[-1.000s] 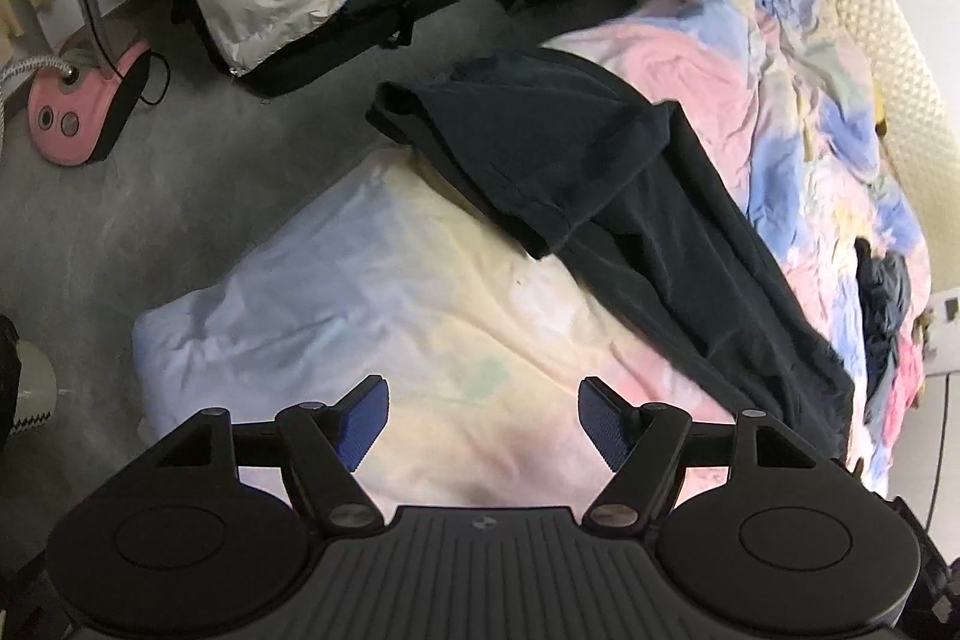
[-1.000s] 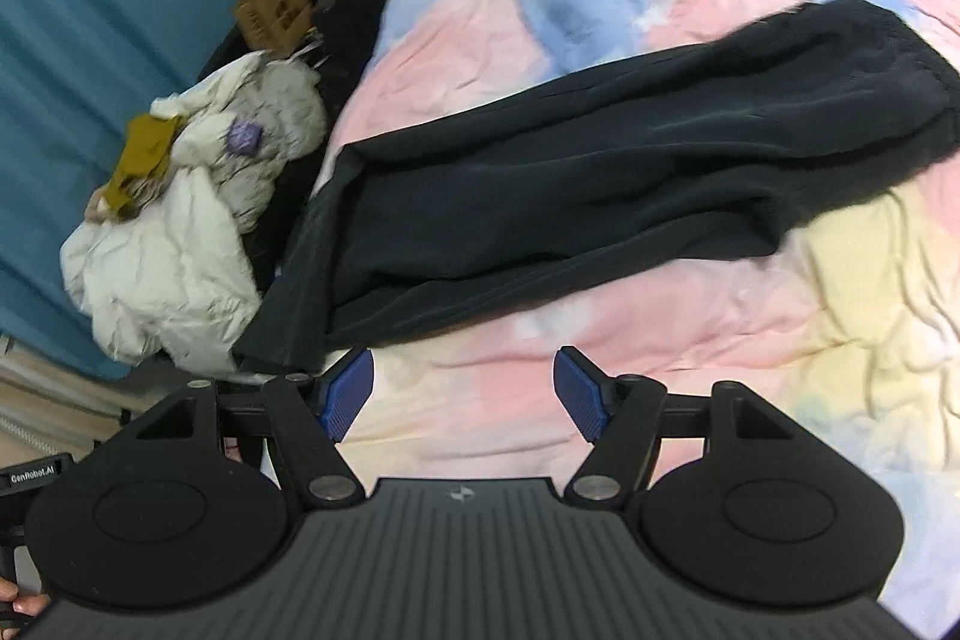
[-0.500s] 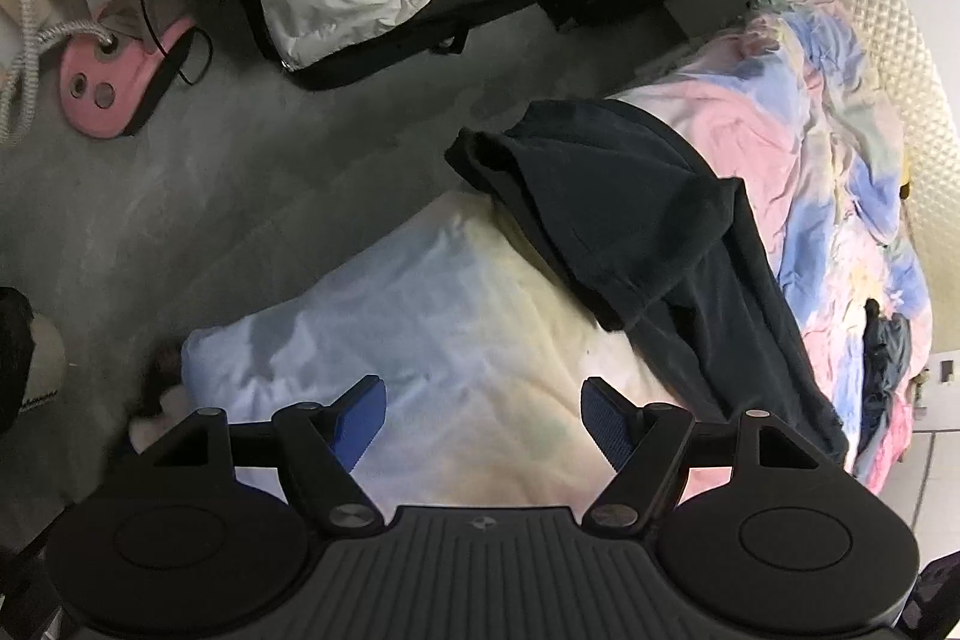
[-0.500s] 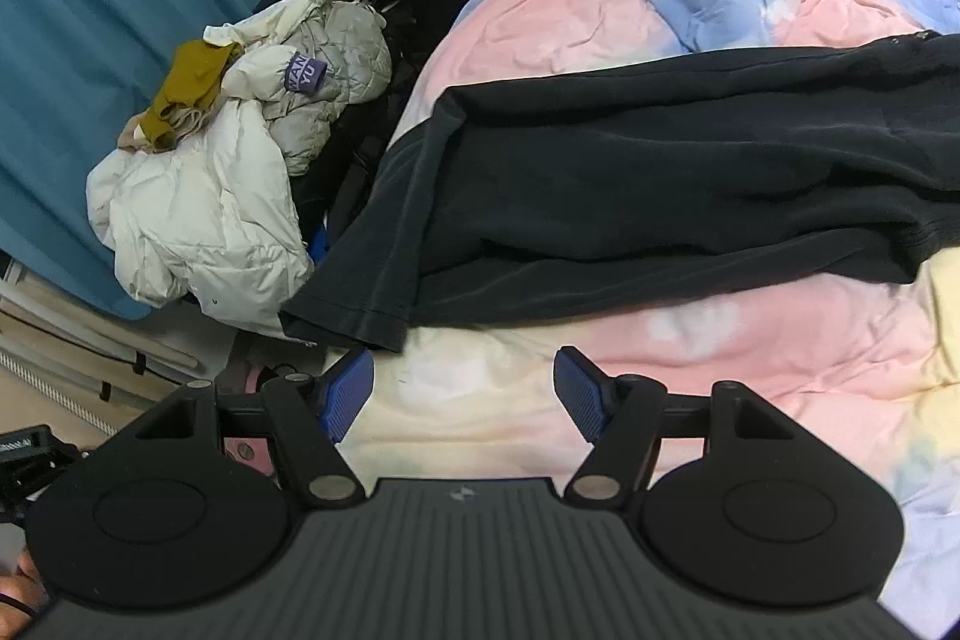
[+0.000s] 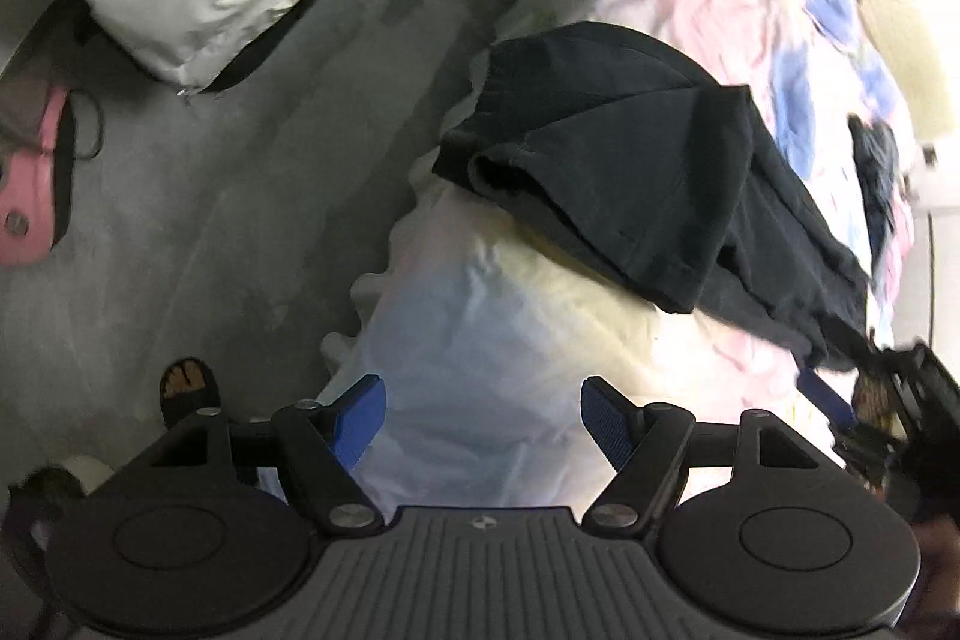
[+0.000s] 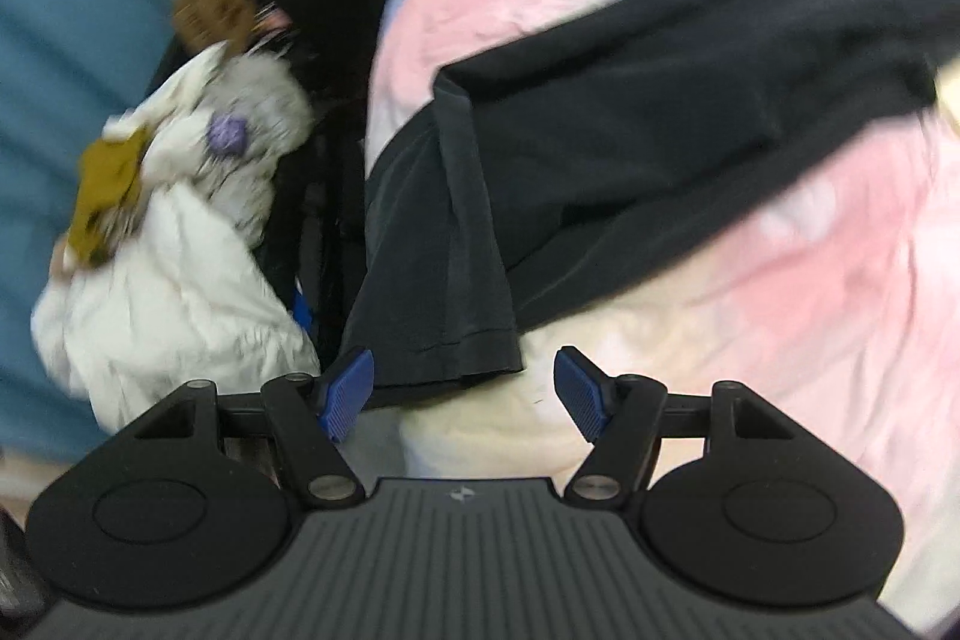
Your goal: Fold clothes
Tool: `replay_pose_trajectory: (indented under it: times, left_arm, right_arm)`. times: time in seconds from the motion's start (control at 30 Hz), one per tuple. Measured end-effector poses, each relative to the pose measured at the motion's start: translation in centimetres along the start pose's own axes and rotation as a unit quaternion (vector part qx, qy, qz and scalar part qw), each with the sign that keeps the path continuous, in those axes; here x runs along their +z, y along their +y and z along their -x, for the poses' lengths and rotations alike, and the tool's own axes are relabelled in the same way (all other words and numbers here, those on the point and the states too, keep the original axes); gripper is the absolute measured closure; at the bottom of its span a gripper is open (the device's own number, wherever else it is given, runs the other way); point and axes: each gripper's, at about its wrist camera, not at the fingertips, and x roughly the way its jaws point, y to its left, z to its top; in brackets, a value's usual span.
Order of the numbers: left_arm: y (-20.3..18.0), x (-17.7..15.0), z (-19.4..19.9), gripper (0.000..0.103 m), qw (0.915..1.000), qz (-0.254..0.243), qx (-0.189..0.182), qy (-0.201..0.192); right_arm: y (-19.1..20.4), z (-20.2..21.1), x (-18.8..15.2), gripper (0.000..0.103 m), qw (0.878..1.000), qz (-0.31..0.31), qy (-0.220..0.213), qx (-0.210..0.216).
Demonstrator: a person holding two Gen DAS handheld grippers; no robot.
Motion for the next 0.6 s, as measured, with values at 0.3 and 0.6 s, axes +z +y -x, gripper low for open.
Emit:
replay_pose_trajectory:
  times: [0.3,0.6]
  left_arm:
    - [0.7,7.9,1.1,0.028,0.9986,-0.049,0.002,0.020]
    - [-7.5,18.6,-2.7,0.027,0.9857,-0.156,0.010,0.062]
  right_arm:
    - [0.6,-3.8,-0.2,0.031,0.998,-0.024,-0.005,-0.051]
    - [0.9,-10.2,-0.9,0.030,0.996,0.000,0.036,-0.086]
